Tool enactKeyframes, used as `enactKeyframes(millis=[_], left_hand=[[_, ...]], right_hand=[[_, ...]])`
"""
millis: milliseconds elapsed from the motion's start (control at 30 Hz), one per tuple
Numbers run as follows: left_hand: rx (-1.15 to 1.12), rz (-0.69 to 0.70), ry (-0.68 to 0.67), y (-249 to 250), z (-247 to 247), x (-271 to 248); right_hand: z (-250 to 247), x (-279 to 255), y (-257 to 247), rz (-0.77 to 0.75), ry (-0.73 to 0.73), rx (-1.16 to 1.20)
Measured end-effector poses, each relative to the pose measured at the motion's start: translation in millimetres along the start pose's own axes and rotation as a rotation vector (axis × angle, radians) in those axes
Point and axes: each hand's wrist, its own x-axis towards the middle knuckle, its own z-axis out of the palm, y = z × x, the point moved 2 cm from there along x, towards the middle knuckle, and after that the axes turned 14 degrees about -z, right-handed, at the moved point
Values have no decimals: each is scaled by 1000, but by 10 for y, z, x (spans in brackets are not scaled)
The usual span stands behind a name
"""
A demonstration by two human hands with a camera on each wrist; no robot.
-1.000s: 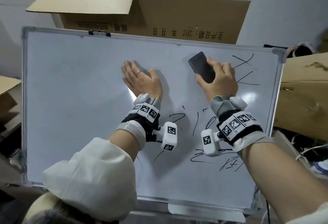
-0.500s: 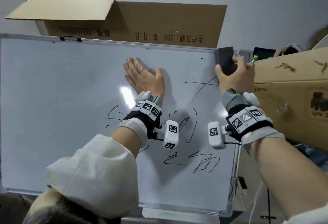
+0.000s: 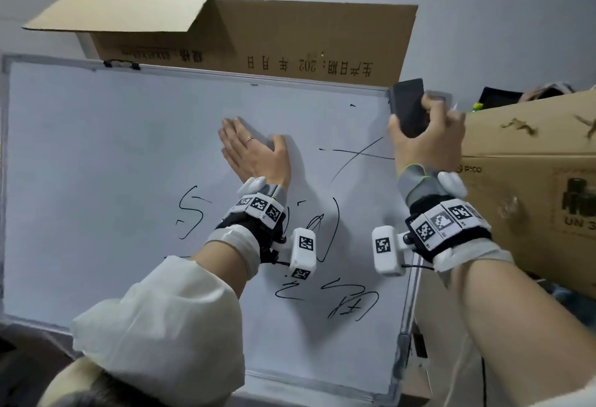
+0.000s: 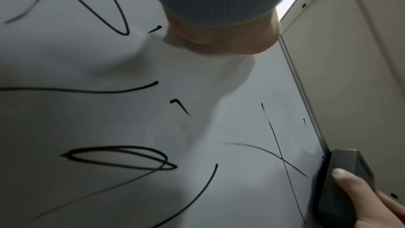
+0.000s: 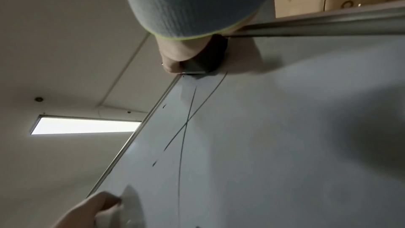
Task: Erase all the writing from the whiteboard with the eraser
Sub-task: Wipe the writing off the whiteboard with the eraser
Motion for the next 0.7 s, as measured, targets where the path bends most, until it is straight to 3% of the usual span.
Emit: enactKeyframes(millis=[67, 167, 233, 367, 433, 500, 600, 633, 700], left_hand=[[3, -7, -14, -13, 12, -29], [6, -1, -21, -9, 14, -40], [10, -5, 1, 0, 11, -18], [19, 6, 24, 34, 1, -10], [20, 19, -2, 44, 28, -23], [21, 24, -6, 40, 57, -32], [4, 30, 20, 33, 93, -16], [-8, 30, 32, 29, 93, -7], [-28, 26, 36, 15, 87, 12]], right_hand=[[91, -131, -96, -43, -42, 44], [271, -412, -477, -298, -250, 130], [288, -382, -560, -399, -280, 104], [166, -68, -249, -159, -102, 56], [157, -111, -202, -133, -87, 54], [212, -302, -338, -196, -179, 103], [323, -557, -579, -446, -343, 180], [323, -535, -613, -496, -360, 162], [307, -386, -548, -445, -287, 90]])
